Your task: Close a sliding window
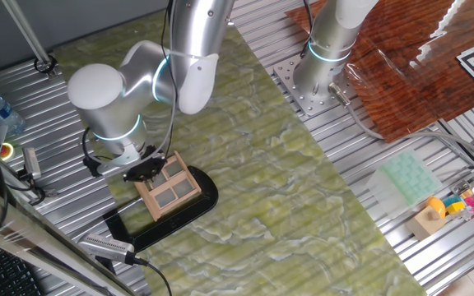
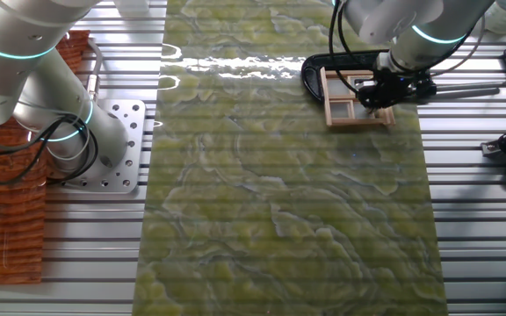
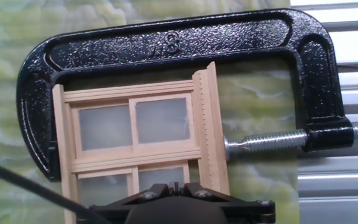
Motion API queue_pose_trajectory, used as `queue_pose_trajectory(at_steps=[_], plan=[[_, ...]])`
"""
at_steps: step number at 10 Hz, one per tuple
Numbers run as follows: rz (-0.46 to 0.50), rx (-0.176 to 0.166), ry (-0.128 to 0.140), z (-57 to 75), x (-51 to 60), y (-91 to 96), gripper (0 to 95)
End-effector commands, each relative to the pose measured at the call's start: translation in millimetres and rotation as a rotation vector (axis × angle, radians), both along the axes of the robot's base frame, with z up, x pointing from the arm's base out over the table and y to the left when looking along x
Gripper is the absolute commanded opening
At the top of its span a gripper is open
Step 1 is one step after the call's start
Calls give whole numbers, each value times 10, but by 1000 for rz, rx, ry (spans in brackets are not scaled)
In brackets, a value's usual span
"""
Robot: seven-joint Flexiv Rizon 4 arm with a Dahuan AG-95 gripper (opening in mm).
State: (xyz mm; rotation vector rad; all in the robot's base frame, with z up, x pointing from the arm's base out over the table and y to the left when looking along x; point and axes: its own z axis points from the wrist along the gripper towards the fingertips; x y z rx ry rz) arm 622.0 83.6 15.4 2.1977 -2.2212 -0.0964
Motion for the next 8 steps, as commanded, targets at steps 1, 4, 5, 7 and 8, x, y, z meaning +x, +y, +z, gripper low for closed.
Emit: queue_pose_trajectory(at_steps=[1, 4, 5, 7, 8], plan=[[6, 5, -10, -46, 23, -17, 0], [11, 22, -6, -92, 64, -27, 0], [9, 17, -8, -80, 84, -18, 0], [5, 1, -11, -66, 105, -8, 0], [5, -3, -30, -61, 114, -4, 0]])
